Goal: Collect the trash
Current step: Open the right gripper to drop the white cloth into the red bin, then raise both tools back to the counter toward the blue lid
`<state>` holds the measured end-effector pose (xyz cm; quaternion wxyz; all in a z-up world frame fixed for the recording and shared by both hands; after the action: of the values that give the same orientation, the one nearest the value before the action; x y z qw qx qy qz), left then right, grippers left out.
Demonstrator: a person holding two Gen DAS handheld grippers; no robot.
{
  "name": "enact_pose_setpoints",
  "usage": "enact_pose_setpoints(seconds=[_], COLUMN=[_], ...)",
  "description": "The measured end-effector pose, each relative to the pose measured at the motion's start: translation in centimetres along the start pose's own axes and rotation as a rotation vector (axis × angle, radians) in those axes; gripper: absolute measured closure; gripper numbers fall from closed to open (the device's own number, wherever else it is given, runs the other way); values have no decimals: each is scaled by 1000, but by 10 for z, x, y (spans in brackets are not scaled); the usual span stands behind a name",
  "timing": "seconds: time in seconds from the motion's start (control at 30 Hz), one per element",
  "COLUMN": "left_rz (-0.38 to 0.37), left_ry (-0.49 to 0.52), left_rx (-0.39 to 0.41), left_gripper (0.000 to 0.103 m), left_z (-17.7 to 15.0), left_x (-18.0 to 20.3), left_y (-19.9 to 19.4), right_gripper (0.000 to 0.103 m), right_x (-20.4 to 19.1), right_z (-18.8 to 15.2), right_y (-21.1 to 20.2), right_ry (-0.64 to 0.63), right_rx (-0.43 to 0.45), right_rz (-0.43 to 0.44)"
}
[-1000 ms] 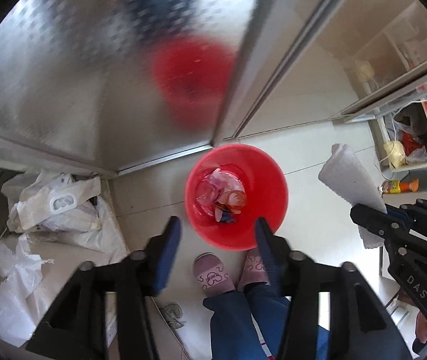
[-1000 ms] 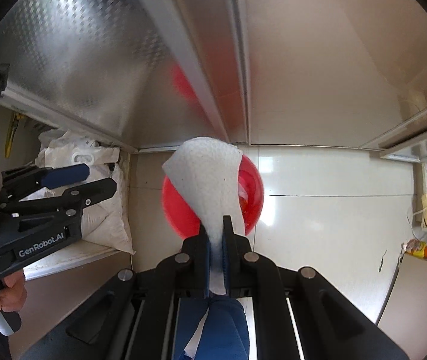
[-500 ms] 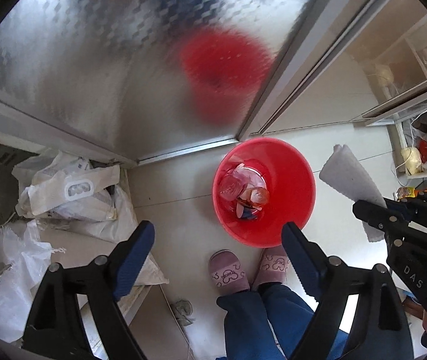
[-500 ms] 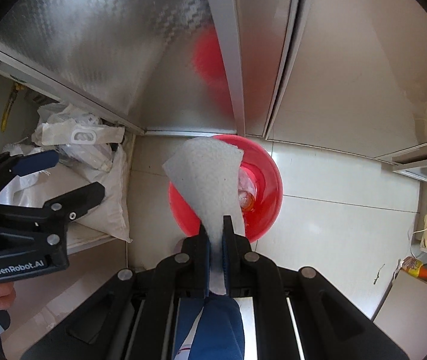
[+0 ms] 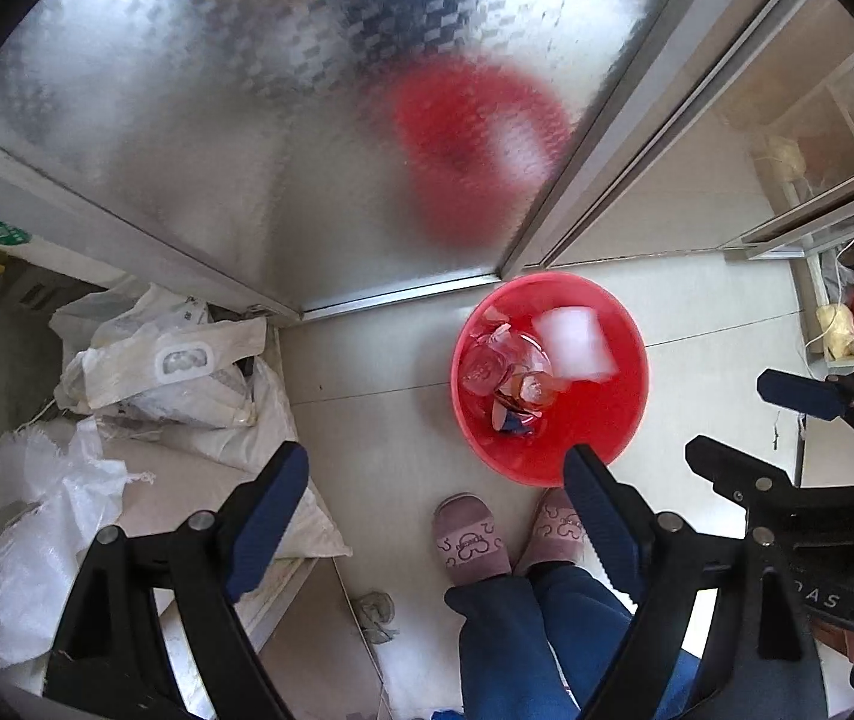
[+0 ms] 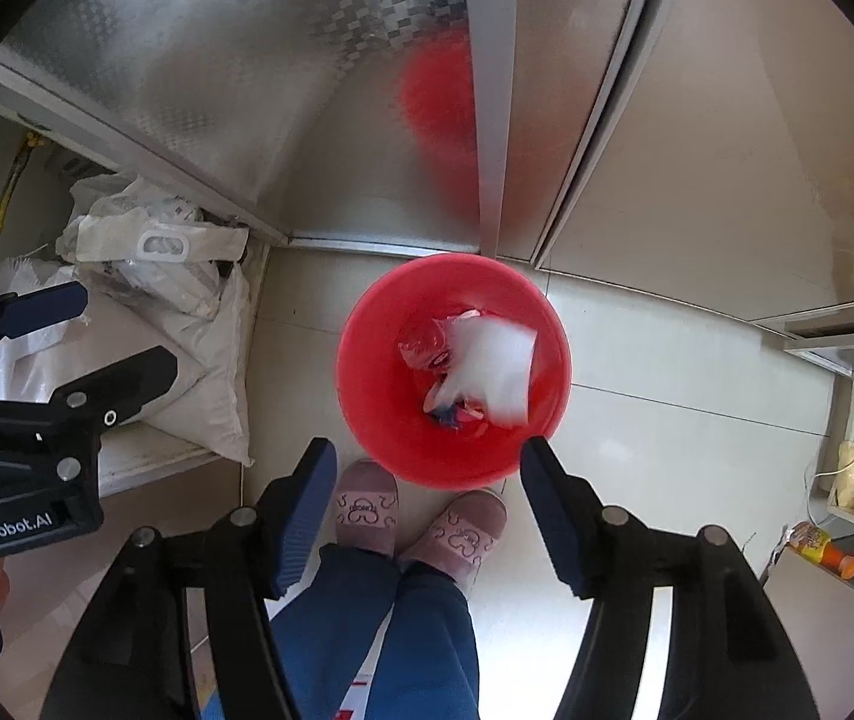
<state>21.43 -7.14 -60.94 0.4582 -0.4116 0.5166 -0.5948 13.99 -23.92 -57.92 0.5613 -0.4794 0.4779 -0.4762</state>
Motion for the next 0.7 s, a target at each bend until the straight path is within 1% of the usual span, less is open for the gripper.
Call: enact_pose_setpoints(seconds=[0.03, 0.1, 0.17, 0.23, 0.3, 0.33, 0.37, 0.43, 0.5, 0.57, 0.7], left_rz=[2, 8, 11, 11, 8, 5, -3, -11, -5, 6, 20], left_ry=[-2, -8, -19, -30, -43, -50, -58, -71, -79, -84, -99], left_rx=[5, 19, 30, 41, 54, 61, 73, 102, 133, 164, 224], left_gripper=[18, 18, 18, 18, 18, 18, 18, 18, 18, 18, 18], left_z=[0, 0, 1, 3, 4, 5, 6, 9, 14, 19, 29], left_x=[0, 0, 1, 2, 3, 3, 3, 1, -1, -2, -4], left_y=[-7, -23, -43, -67, -91, -104, -119, -148, -179, -210, -267], right_gripper=[36, 27, 22, 22, 21, 20, 17, 14, 10, 10, 9], right_x=[0, 2, 3, 3, 5, 4, 4, 2, -1, -5, -16], right_z=[0, 0, 0, 1, 3, 5, 8, 14, 20, 27, 37], right_y=[-7, -23, -41, -63, -89, -103, -119, -153, -185, -214, -265], right_ry=[-6, -11, -14, -13, -20, -25, -35, -54, -51, -41, -53], right_rx=[9, 29, 42, 54, 82, 101, 125, 191, 237, 268, 347], right_rz=[-5, -20, -51, -56, -87, -105, -130, -166, -164, -140, -133])
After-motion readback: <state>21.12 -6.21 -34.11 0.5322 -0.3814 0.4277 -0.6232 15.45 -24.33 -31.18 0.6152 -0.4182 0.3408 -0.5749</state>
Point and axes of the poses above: each gripper's, at about its wrist camera, not at the fingertips, and y roughly the way its jaws point, x to its right, z to its top, the point moved 9 cm from there along y, roughly the way its jaws point, and after that the axes turned 2 degrees about x, right-handed, at the moved point
